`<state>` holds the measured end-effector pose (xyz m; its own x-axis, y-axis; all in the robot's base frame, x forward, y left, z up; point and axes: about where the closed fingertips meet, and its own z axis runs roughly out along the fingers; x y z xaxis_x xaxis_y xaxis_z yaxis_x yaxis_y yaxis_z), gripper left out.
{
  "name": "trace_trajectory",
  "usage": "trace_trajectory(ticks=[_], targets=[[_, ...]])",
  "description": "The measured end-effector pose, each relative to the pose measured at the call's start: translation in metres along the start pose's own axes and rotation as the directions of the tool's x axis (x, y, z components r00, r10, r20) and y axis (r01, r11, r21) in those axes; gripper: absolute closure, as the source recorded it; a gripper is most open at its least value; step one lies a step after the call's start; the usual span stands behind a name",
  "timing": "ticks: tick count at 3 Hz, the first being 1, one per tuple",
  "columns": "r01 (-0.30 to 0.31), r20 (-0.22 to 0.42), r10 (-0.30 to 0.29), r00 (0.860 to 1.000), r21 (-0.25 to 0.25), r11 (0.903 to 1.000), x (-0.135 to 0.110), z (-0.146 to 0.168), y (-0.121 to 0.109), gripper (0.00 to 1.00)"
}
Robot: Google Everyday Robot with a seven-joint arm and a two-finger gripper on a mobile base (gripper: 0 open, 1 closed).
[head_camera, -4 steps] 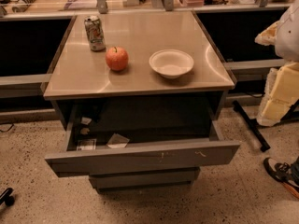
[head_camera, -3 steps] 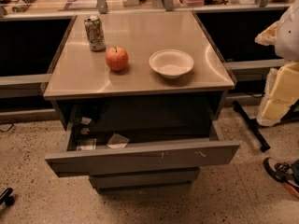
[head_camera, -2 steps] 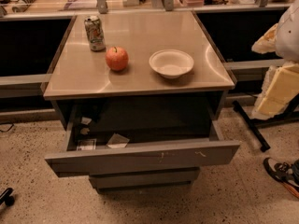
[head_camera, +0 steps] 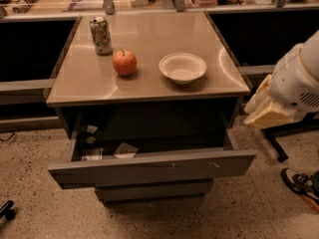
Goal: Close top drawer
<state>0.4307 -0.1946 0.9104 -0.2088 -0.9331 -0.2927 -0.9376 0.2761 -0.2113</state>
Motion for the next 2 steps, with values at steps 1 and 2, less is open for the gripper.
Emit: trace_trajectory(ticks=[1,2], targets=[[0.007,0.045,-0.005,0.999,-0.034,0.9994,-0.002,0.061,0.019,0.88],[0.010,0.071,-0.005,0.997,-0.072,0.9973,-0.004,0.125,0.036,1.00]])
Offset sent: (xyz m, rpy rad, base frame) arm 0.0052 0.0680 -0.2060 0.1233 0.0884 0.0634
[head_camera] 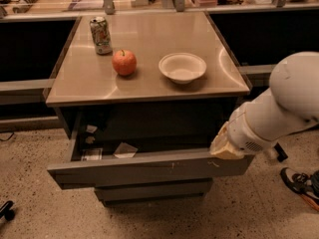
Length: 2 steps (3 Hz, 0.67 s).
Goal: Close top drawer
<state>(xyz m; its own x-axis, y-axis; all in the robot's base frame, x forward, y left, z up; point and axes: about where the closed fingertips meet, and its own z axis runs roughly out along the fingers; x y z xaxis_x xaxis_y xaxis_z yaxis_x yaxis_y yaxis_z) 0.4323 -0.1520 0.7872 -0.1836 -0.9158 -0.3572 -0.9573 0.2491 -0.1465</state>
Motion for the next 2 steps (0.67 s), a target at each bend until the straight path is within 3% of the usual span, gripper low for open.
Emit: trace_trajectory(ticks=[1,2], targets=[[-0.030,0.010,0.031,0.999,-0.065,0.9974,0.006,0.062,0.012,1.00],[-0.041,-0.005,0.041,0.999,-0.162,0.9859,0.012,0.116,0.037,1.00]])
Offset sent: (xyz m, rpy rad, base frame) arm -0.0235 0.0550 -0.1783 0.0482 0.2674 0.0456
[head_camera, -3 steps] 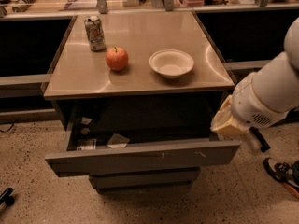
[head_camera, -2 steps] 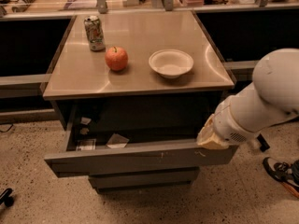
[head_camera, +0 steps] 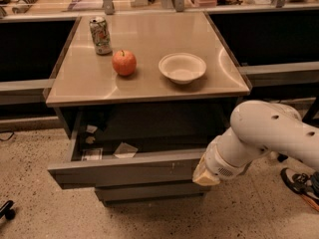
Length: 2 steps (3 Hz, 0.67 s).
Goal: Close top drawer
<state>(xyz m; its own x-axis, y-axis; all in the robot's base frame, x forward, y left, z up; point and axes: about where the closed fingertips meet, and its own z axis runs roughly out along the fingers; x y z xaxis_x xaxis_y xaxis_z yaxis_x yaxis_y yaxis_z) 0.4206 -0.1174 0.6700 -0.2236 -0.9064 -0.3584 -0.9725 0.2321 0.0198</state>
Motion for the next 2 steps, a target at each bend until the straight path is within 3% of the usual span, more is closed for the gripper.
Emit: trace_trajectory(ticks=[2], targets=[[0.009,-0.015,-0.008,1.000,0.009,0.9999,0.0021,0.0007,-0.0006,1.00]])
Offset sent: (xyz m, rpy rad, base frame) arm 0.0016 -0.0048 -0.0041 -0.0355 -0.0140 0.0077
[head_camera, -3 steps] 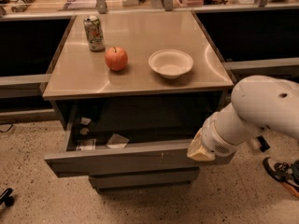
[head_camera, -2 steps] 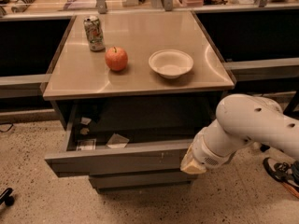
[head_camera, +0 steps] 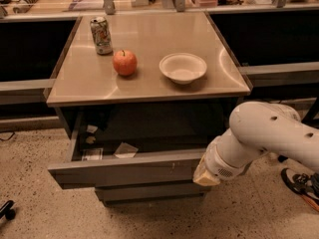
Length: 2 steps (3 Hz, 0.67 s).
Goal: Close top drawer
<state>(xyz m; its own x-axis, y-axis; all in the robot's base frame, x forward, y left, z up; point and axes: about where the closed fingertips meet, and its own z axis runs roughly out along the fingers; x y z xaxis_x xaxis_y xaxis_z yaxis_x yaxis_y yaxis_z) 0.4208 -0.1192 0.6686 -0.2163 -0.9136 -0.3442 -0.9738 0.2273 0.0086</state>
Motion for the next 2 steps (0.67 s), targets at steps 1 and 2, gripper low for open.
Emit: trace_trajectory(ticks=[1,2], targets=[[0.092,0.001,-0.092,0.996,0.071,0.9932,0.007,0.010,-0.011,1.00],[0.200,0.061,-0.216,0.975,0.201,0.9591,-0.003,0.019,-0.042,1.00]])
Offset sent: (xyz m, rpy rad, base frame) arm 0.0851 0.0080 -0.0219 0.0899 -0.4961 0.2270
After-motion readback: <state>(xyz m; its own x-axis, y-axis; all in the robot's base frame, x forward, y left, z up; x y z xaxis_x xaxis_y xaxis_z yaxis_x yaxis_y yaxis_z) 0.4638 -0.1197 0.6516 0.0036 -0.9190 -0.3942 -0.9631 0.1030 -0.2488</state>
